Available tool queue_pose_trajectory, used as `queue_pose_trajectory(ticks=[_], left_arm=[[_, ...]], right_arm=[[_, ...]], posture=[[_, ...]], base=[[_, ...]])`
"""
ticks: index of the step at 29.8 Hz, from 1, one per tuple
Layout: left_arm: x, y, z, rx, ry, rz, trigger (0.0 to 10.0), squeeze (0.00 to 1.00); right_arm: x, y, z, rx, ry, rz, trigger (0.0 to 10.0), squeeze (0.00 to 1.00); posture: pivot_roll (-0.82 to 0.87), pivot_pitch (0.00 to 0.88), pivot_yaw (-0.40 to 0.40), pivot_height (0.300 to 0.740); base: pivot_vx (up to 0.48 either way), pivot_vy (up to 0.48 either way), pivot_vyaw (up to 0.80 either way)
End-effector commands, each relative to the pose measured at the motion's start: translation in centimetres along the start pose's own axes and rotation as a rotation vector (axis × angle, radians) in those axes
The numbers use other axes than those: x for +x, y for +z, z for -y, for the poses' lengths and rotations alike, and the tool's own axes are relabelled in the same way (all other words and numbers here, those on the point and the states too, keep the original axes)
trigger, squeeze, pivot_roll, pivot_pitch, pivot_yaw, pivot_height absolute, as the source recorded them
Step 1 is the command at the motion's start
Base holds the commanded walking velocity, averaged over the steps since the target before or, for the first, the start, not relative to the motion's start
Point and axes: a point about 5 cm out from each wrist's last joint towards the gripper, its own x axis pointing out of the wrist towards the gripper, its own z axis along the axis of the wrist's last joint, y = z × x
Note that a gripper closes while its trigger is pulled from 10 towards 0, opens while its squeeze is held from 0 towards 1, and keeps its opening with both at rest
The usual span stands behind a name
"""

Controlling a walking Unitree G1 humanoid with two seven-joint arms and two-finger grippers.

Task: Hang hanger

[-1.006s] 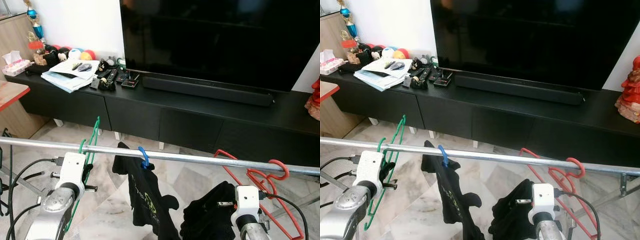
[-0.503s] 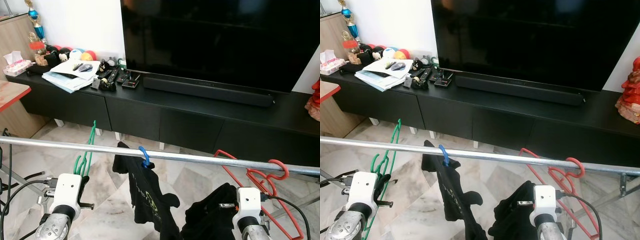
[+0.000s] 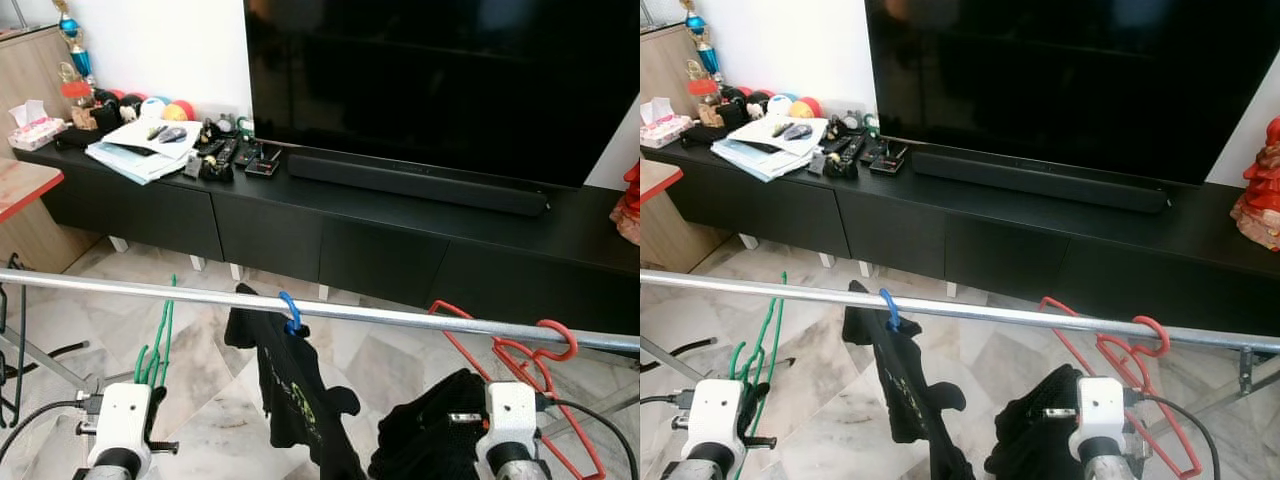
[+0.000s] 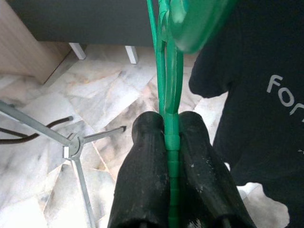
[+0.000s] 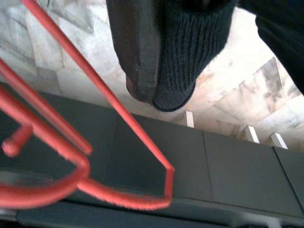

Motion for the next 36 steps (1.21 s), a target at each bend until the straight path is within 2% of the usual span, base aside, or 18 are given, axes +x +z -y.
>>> queue_pose_trajectory(ticks=[1, 18, 25, 29, 30, 32, 36], left_arm=[[0.0, 0.0, 0.1, -0.017, -0.007, 0.010, 10.0, 0.00], [0.6, 0.7, 0.1, -0.006, -0.043, 0.026, 10.0, 0.00], [0.7, 0.7, 0.3, -0.002, -0.061, 0.025, 10.0, 0.00], [0.8, 0.7, 0.4, 0.001, -0.067, 0.024, 10.0, 0.00], [0.9, 0.7, 0.4, 0.003, -0.069, 0.024, 10.0, 0.00], [0.9, 0.7, 0.3, 0.007, -0.071, 0.026, 10.0, 0.00], [1.0, 0.6, 0.5, 0.024, -0.081, 0.021, 10.0, 0.00]], right_arm=[[-0.1, 0.5, 0.0, 0.006, -0.008, 0.028, 10.0, 0.00], [-0.7, 0.1, -0.7, 0.024, -0.016, 0.007, 10.0, 0.00], [-0.7, 0.1, -0.4, 0.039, -0.060, -0.004, 10.0, 0.00], [-0.6, 0.0, 0.1, 0.098, -0.112, -0.012, 10.0, 0.00], [-0.5, -0.1, 0.2, 0.153, -0.135, -0.025, 10.0, 0.00], [-0.4, -0.2, 0.3, 0.172, -0.145, -0.034, 10.0, 0.00], [-0.3, 0.1, 0.3, 0.152, -0.137, -0.015, 10.0, 0.00]], posture=[[0.03, 0.000, -0.012, 0.740], [0.03, 0.000, 0.021, 0.740], [0.02, 0.000, 0.029, 0.740], [0.02, 0.000, 0.031, 0.740], [0.02, 0.000, 0.031, 0.740], [0.02, 0.000, 0.031, 0.740], [0.02, 0.000, 0.031, 0.740]], base=[[0.000, 0.349, 0.00], [0.000, 0.385, 0.00], [0.000, 0.389, 0.00], [0.000, 0.391, 0.00], [0.000, 0.379, -0.77], [0.000, 0.189, -0.76], [0.000, 0.000, -0.56]])
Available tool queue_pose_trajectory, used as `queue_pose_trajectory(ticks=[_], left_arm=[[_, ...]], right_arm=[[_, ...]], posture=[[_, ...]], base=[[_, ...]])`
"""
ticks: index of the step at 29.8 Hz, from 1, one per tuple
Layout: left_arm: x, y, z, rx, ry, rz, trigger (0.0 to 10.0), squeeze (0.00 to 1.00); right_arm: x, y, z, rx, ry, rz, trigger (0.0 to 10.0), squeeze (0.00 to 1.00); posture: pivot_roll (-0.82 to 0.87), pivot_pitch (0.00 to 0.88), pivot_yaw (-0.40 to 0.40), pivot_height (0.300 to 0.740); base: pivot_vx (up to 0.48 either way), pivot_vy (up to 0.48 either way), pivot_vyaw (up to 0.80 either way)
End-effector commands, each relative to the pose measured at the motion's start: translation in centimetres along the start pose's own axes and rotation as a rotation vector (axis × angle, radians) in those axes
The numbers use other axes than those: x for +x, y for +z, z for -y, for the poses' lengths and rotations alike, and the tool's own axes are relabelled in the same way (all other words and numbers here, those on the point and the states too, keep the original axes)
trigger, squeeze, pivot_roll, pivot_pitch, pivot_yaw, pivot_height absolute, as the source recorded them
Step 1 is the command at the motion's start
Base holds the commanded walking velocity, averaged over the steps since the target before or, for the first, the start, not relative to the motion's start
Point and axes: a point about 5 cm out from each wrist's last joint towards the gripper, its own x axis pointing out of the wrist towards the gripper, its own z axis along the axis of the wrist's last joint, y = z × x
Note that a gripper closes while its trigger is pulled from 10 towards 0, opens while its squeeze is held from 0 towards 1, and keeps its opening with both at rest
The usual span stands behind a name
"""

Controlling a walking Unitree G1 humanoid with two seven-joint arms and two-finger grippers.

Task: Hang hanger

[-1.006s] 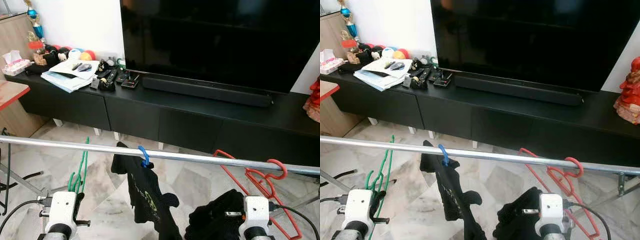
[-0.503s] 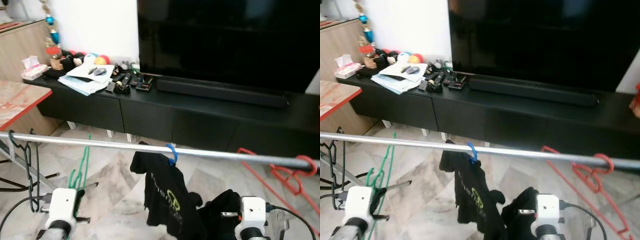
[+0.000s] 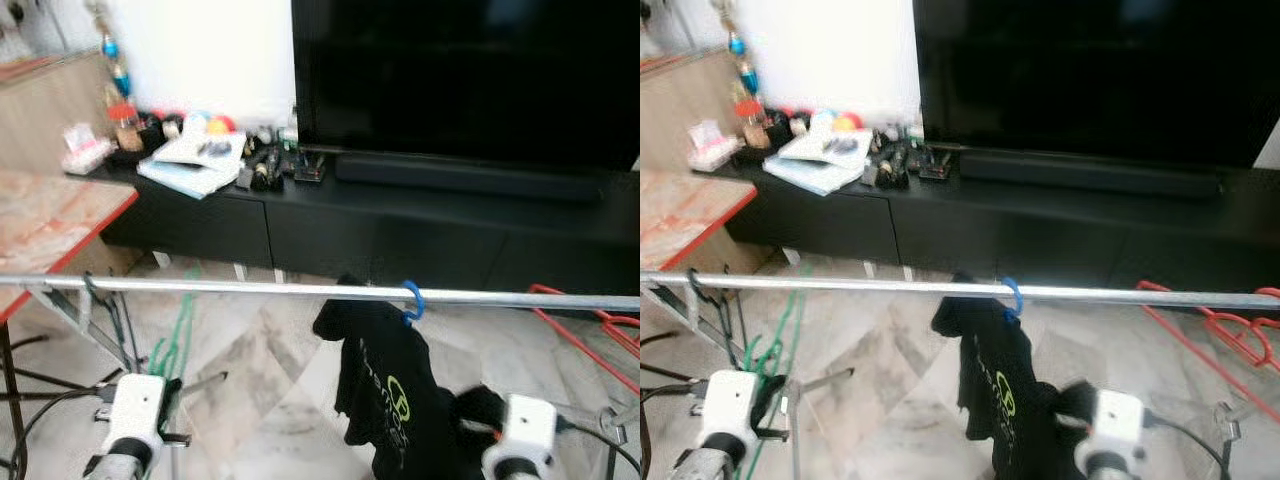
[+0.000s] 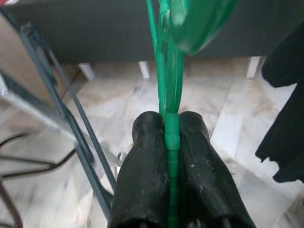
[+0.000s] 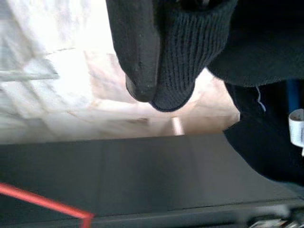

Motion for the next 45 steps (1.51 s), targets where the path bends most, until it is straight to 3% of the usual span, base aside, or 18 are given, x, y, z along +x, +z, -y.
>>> queue_pose_trajectory(ticks=[1, 14, 21, 34, 45], left_arm=[[0.0, -0.2, -0.5, 0.018, 0.006, -0.009, 10.0, 0.00], [0.0, -0.1, -0.1, 0.007, -0.018, 0.001, 10.0, 0.00], [-0.1, -0.1, 0.0, 0.002, -0.030, 0.004, 10.0, 0.00], [0.1, 0.0, 0.5, -0.006, -0.045, 0.012, 10.0, 0.00], [0.5, 0.7, 0.9, -0.028, -0.044, 0.036, 10.0, 0.00]], right_arm=[[0.4, 0.9, -0.8, 0.019, 0.019, 0.044, 10.0, 0.00], [0.8, 1.0, -1.0, 0.038, 0.008, 0.040, 10.0, 0.00], [0.9, 1.1, -1.1, 0.044, 0.004, 0.046, 10.0, 0.00], [1.8, 1.9, -1.1, 0.035, 0.003, 0.062, 10.0, 0.00], [2.8, 2.6, -0.9, 0.010, 0.006, 0.077, 10.0, 0.00]], posture=[[0.02, 0.000, 0.031, 0.740], [0.03, 0.000, 0.037, 0.740], [0.02, 0.000, 0.046, 0.740], [0.01, 0.000, 0.046, 0.740], [0.03, 0.000, 0.048, 0.740]], base=[[0.000, 0.000, 0.00], [0.000, 0.000, 0.00], [0.000, 0.000, -0.77], [0.000, 0.000, 0.00], [-0.115, 0.000, -0.42]])
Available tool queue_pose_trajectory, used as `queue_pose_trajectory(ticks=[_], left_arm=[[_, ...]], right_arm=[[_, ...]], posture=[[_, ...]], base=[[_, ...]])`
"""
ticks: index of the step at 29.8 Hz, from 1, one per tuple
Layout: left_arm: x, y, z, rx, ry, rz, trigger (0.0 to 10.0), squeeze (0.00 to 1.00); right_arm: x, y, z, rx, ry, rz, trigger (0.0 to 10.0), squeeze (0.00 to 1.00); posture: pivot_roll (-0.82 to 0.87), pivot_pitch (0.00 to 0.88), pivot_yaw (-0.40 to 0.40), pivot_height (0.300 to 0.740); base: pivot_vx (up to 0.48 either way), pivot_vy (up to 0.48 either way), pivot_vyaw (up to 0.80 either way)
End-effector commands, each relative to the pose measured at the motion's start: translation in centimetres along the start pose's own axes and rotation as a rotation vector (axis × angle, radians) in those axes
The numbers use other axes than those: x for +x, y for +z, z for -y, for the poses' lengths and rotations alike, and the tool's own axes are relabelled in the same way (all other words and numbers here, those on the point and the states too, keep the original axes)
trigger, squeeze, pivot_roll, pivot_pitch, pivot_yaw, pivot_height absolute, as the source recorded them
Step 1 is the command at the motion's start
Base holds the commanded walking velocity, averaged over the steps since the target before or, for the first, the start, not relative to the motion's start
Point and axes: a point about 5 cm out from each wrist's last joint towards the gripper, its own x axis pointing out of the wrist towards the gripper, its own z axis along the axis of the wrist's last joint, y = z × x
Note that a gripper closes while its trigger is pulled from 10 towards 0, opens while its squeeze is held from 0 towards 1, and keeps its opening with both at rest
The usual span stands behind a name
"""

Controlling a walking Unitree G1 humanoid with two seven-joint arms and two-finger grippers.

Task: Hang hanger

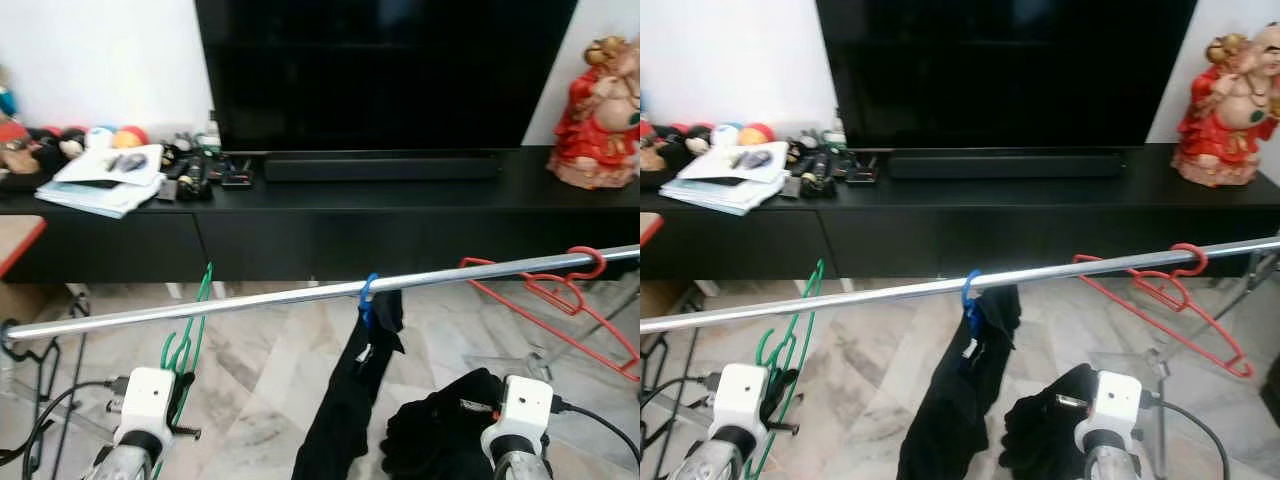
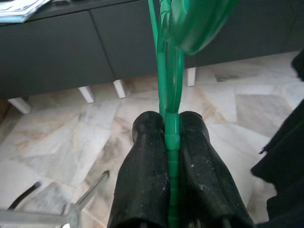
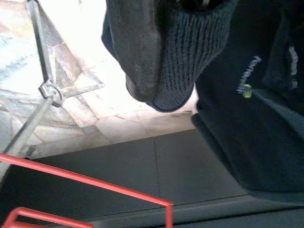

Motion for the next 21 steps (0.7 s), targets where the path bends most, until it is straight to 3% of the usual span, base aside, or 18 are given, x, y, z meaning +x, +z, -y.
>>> queue_pose_trajectory(ticks=[1, 10, 13, 21], left_arm=[[-0.4, -0.2, 0.0, -0.016, 0.007, -0.005, 10.0, 0.00], [-1.6, -0.9, 1.1, -0.044, -0.008, -0.022, 10.0, 0.00], [-1.9, -0.6, 0.9, -0.044, -0.022, -0.023, 10.0, 0.00], [-2.0, -0.1, -0.2, -0.038, -0.009, -0.019, 10.0, 0.00]], right_arm=[[0.6, 1.1, -0.2, 0.002, 0.009, 0.048, 10.0, 0.00], [-0.2, 1.3, 1.7, -0.016, -0.014, 0.053, 10.0, 0.00], [-0.2, 1.2, 1.8, -0.029, -0.012, 0.056, 10.0, 0.00], [-0.4, 1.3, 2.0, -0.014, -0.046, 0.064, 10.0, 0.00]], posture=[[0.02, 0.000, 0.046, 0.740], [0.01, 0.000, 0.042, 0.740], [-0.01, 0.010, 0.054, 0.740], [-0.01, 0.035, 0.049, 0.740]], base=[[-0.255, 0.000, 0.00], [-0.268, 0.000, 0.00], [-0.331, 0.000, -0.80], [-0.334, 0.000, 0.00]])
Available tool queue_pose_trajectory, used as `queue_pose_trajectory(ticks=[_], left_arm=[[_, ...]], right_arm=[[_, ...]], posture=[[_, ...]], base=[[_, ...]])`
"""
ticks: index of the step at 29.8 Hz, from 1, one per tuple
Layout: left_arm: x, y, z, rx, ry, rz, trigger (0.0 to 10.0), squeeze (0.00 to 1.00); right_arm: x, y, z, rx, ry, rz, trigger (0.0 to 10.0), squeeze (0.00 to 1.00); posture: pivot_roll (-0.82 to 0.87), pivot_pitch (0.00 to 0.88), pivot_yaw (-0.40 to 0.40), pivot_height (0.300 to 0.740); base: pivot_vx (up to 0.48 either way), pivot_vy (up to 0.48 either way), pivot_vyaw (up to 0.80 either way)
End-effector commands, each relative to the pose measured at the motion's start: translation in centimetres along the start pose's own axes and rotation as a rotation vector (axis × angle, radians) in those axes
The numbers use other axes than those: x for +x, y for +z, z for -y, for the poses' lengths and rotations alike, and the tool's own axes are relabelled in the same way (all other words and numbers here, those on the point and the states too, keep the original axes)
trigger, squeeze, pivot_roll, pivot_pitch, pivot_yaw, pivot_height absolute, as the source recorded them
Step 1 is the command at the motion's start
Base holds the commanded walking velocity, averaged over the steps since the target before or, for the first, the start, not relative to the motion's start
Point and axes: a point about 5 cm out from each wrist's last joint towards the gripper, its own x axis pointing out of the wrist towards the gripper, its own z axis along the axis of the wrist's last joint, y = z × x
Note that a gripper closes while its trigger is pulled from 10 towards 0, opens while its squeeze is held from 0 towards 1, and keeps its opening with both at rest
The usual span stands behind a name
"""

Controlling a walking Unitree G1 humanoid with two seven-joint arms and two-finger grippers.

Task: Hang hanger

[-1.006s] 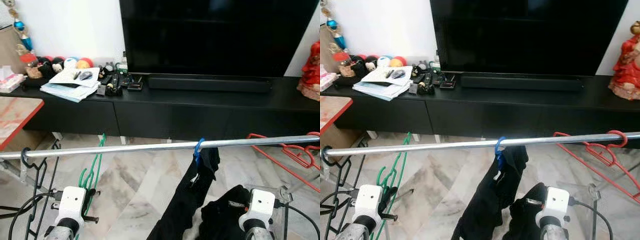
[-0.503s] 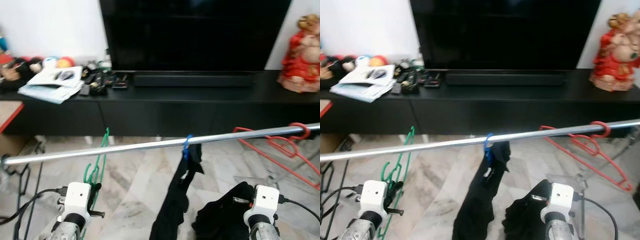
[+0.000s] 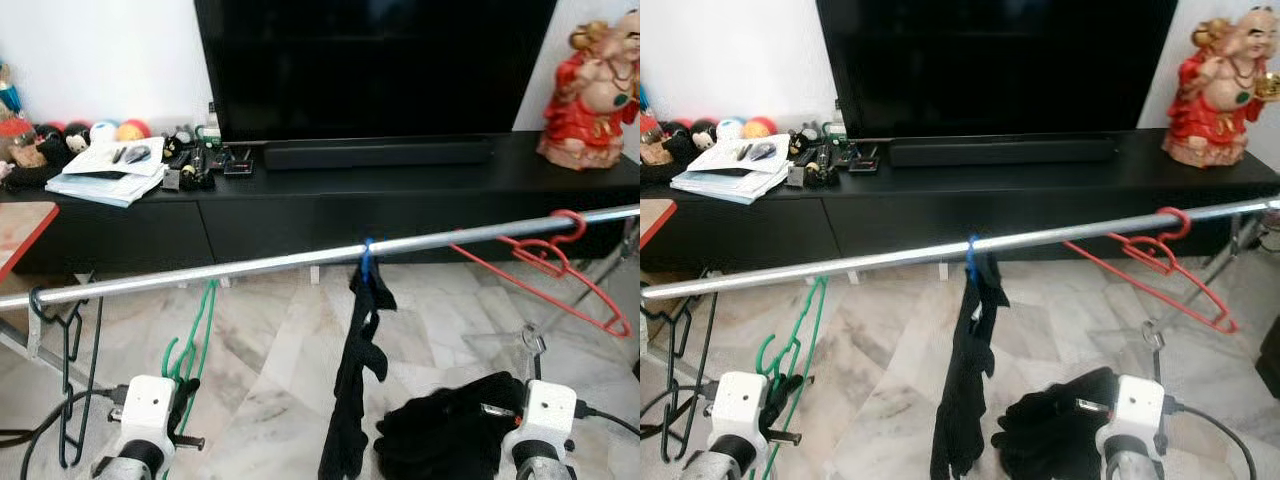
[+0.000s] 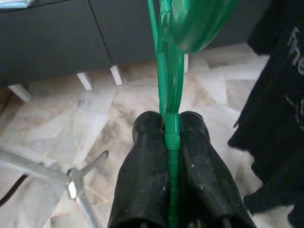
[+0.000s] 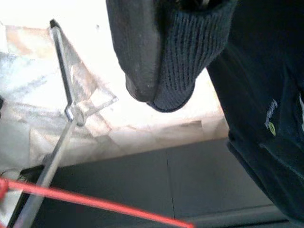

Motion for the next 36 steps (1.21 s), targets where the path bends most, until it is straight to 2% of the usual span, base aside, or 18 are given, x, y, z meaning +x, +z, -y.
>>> queue_pose_trajectory(ticks=[1, 4, 7, 11, 13, 19, 22, 31, 36], left_arm=[[-0.4, -0.2, -0.7, -0.002, 0.029, -0.009, 10.0, 0.00], [-0.8, -0.3, -1.1, -0.008, 0.066, -0.011, 10.0, 0.00], [-0.8, -0.2, -0.9, -0.018, 0.078, -0.008, 10.0, 0.00], [-0.4, 0.2, -0.3, -0.022, 0.066, 0.004, 10.0, 0.00], [0.3, 0.4, 0.0, -0.028, 0.054, 0.013, 10.0, 0.00], [2.7, 1.0, 0.3, -0.045, 0.051, 0.032, 10.0, 0.00], [3.4, 1.6, 0.4, -0.058, 0.054, 0.048, 10.0, 0.00], [3.9, 1.1, 0.8, -0.068, 0.055, 0.046, 10.0, 0.00], [4.0, 1.6, 1.1, -0.051, 0.015, 0.060, 10.0, 0.00]], right_arm=[[-0.1, 0.5, -0.2, 0.015, 0.003, 0.031, 10.0, 0.00], [0.0, 0.2, -0.6, 0.006, 0.028, 0.010, 10.0, 0.00], [0.6, 0.5, -0.7, -0.019, 0.061, -0.001, 10.0, 0.00], [1.2, 1.2, -0.4, -0.007, 0.057, 0.013, 10.0, 0.00], [1.8, 1.8, -0.2, 0.000, 0.036, 0.025, 10.0, 0.00], [2.8, 2.2, 0.4, 0.036, -0.024, 0.021, 10.0, 0.00], [3.0, 2.7, 0.5, 0.022, -0.014, 0.032, 10.0, 0.00], [3.0, 3.3, 2.6, 0.014, -0.066, 0.059, 10.0, 0.00], [3.3, 4.7, 3.6, 0.032, -0.092, 0.101, 10.0, 0.00]], posture=[[0.00, 0.031, 0.035, 0.740], [0.01, 0.033, 0.014, 0.740], [0.04, 0.034, -0.015, 0.740], [0.04, 0.032, -0.013, 0.740], [0.02, 0.000, 0.003, 0.740], [-0.01, 0.000, 0.006, 0.740], [-0.04, 0.000, -0.004, 0.740], [-0.06, 0.000, -0.012, 0.740], [-0.04, 0.000, -0.001, 0.740]], base=[[-0.334, 0.000, 0.00], [-0.335, 0.000, 0.00], [-0.335, 0.000, 0.00], [-0.334, 0.000, 0.00], [-0.334, 0.000, 0.00], [-0.334, 0.000, 0.00], [-0.335, 0.000, 0.00], [-0.333, 0.000, 0.00], [-0.333, 0.000, 0.00]])
